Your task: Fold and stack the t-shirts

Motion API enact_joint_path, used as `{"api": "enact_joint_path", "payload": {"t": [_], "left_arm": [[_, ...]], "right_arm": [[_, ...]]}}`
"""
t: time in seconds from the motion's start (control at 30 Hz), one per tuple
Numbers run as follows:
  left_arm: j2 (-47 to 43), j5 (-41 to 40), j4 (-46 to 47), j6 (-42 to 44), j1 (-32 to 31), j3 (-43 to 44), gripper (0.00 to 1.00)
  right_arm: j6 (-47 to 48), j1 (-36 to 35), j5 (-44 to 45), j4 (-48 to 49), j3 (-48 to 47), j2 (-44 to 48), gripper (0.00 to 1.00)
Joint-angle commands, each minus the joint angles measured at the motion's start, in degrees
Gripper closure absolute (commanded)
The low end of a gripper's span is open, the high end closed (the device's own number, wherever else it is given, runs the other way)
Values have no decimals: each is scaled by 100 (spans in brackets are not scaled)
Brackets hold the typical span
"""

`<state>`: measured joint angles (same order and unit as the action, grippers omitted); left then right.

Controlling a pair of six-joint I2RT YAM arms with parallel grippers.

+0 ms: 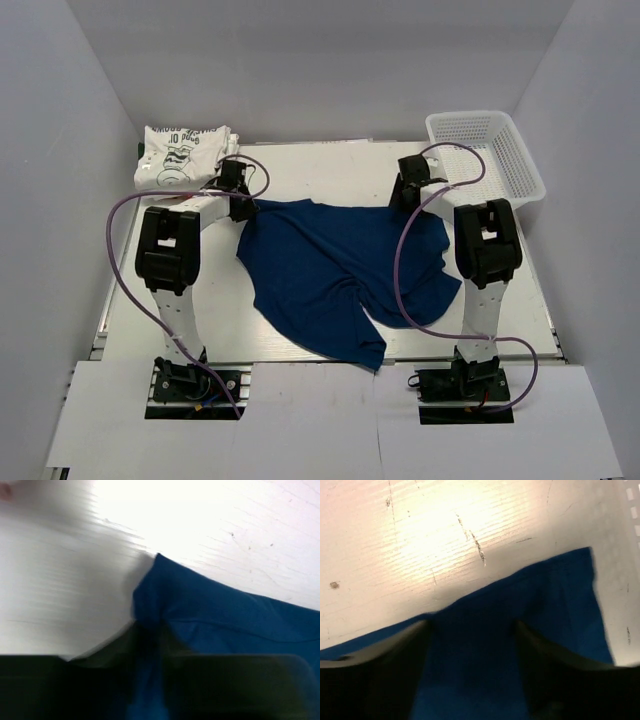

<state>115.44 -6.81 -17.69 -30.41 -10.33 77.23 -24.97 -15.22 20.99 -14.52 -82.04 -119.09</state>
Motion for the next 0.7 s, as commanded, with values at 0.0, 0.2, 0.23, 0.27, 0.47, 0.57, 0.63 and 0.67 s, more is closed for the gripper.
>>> {"api": "enact_joint_path", "payload": {"t": [0.0, 0.2, 0.23, 0.27, 0.47, 0.57, 0.63, 0.67], "left_arm": [[102, 539, 266, 123, -40, -165, 84], [-624, 918, 898, 449, -92, -50, 100], [-854, 918, 1038, 501, -92, -155, 100], [-1100, 779, 1283, 562, -92, -286, 100], [-2937, 715, 1813, 668, -92, -788, 100], [-4061, 988, 1980, 668, -92, -1104, 100], [-4984, 988, 2059, 668, -92, -1227, 100], [-5266, 988, 1990, 668, -92, -1228, 100]], "right_arm": [[-227, 28, -306, -121, 160, -80, 35], [70, 28, -245, 336, 549, 438, 100], [184, 19, -175, 301, 557, 752, 100], [247, -15, 86, 249, 584, 895, 100], [625, -51, 134, 643, 1522, 3270, 100], [783, -95, -42, 802, 1884, 4492, 100], [871, -130, -209, 767, 2060, 4989, 100], [880, -130, -245, 758, 2095, 5705, 100]]}}
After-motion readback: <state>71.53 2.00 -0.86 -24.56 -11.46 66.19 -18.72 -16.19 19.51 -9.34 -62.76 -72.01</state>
